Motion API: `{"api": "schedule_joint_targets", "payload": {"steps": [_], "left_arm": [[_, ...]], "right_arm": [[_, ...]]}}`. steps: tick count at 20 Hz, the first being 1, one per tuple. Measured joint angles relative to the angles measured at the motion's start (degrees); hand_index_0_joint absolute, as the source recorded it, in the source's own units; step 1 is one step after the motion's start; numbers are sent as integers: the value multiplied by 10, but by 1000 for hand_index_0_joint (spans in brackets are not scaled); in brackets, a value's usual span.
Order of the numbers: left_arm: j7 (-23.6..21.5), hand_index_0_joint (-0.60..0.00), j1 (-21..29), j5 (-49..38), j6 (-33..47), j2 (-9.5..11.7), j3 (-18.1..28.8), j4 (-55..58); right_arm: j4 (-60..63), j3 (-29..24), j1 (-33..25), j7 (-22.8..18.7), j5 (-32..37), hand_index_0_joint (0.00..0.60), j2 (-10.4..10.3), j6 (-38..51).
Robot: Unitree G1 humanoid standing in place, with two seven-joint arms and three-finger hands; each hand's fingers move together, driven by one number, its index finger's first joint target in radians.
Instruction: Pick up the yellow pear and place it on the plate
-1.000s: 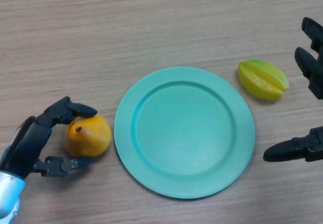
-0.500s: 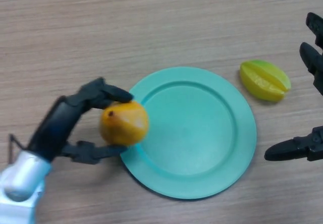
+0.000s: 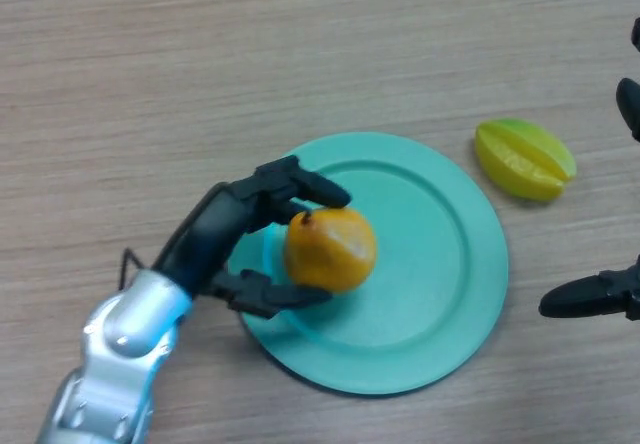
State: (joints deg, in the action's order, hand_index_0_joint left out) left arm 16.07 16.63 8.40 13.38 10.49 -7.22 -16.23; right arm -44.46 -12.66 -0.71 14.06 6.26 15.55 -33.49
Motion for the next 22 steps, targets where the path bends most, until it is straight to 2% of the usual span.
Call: {"api": "schedule_joint_targets", "payload": {"steps": [1, 2, 3, 4, 5, 6, 12, 15, 17, 20, 22], "left_arm": [[-39, -550, 6, 0, 0, -3, -8, -3], [-43, -450, 8, 0, 0, -4, -8, -3], [-43, -300, 8, 1, 0, -4, -8, -3], [-45, -200, 8, 10, 0, -4, -8, -3], [-48, -50, 8, 27, 0, -3, -8, -3], [-52, 0, 7, 47, 0, -3, -8, -3], [-52, 0, -22, 67, -38, -3, -7, 33], [-50, 0, -35, 65, -49, -3, -3, 95], [-50, 0, -54, 64, -56, -3, 16, 152], [-39, 0, -63, 37, -63, 18, 39, 211], [-39, 0, -73, -9, -87, 26, 75, 269]], "right_arm": [[-1, 0, 2, 0, 2, 0, 0, 0], [-1, -1, 3, 0, 2, 0, 0, 0], [-1, -2, 3, 0, 2, 0, 0, 0], [-1, -2, 3, 0, 2, 0, 0, 0], [-2, -2, 3, 0, 2, 0, 0, 0], [-3, -2, 3, 0, 2, 0, 0, 0], [-20, -2, 7, 0, -1, 0, 0, -6], [-27, -2, 15, 0, 0, 0, -6, -6], [-33, -3, 15, 0, -1, 0, -6, -9], [-41, -3, 13, 0, 0, 0, -6, -9], [-41, -2, 15, 0, 0, 0, -7, -9]]}}
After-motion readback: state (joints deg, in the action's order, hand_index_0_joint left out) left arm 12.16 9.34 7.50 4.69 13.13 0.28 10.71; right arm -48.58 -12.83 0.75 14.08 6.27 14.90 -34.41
